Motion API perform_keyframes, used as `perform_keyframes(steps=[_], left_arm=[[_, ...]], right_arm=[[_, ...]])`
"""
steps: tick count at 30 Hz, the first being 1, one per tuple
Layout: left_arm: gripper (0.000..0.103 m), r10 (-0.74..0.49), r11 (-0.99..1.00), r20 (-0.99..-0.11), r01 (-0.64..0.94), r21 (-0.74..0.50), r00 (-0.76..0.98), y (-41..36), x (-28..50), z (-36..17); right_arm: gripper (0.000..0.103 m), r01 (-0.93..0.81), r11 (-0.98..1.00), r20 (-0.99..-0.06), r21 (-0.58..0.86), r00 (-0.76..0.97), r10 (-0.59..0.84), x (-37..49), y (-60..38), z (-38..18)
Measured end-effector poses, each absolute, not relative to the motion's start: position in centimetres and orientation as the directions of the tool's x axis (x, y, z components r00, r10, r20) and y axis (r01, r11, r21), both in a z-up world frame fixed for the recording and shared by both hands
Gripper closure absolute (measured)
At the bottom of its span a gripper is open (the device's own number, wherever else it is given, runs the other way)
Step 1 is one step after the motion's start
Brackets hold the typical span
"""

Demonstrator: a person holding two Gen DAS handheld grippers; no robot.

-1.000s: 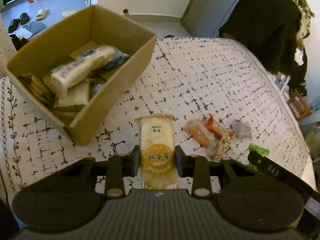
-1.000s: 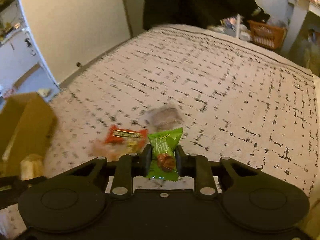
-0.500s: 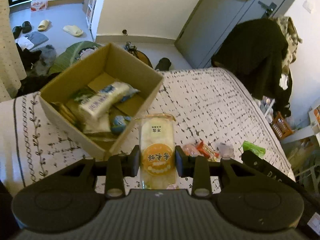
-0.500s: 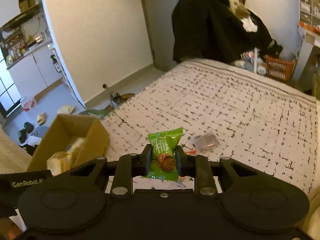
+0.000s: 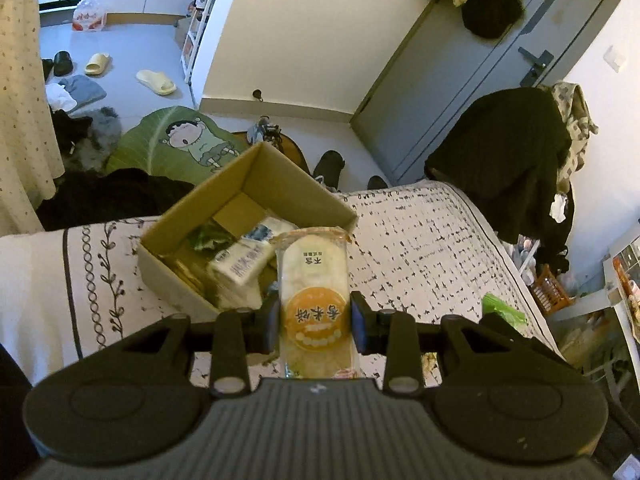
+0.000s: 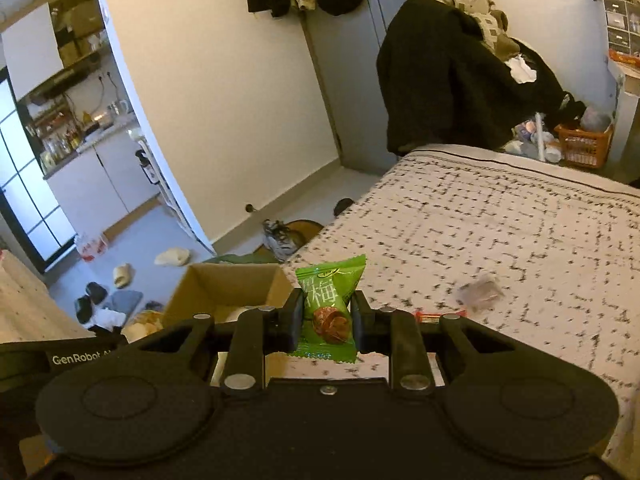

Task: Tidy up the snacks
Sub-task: 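Carry the cracker pack and green candy over the cardboard box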

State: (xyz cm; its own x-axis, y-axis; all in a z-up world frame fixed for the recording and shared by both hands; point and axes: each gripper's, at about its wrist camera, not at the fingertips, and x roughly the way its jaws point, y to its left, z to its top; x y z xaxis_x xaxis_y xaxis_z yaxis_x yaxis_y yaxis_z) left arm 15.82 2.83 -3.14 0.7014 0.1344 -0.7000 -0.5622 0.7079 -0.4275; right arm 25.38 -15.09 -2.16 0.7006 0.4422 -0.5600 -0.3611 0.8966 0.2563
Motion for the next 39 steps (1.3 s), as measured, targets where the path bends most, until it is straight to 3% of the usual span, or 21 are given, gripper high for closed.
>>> perform_keyframes(steps=[21, 39], left_arm=[[0.069, 0.148, 0.699, -0.676, -0.56, -0.445, 0.722, 7.0, 15.5, -3.8], [0.069, 0.075, 0.662, -0.702, -0.562, -0.496, 0.708, 10.4, 18.9, -7.9]], right_arm=[[0.079, -0.364, 0.853, -0.503, 0.373, 0.693, 0.516, 24.3, -10.8, -3.2], [0.079, -0.413, 0.84, -0.515, 0.353, 0.663, 0.543, 25.3, -8.2, -4.1]])
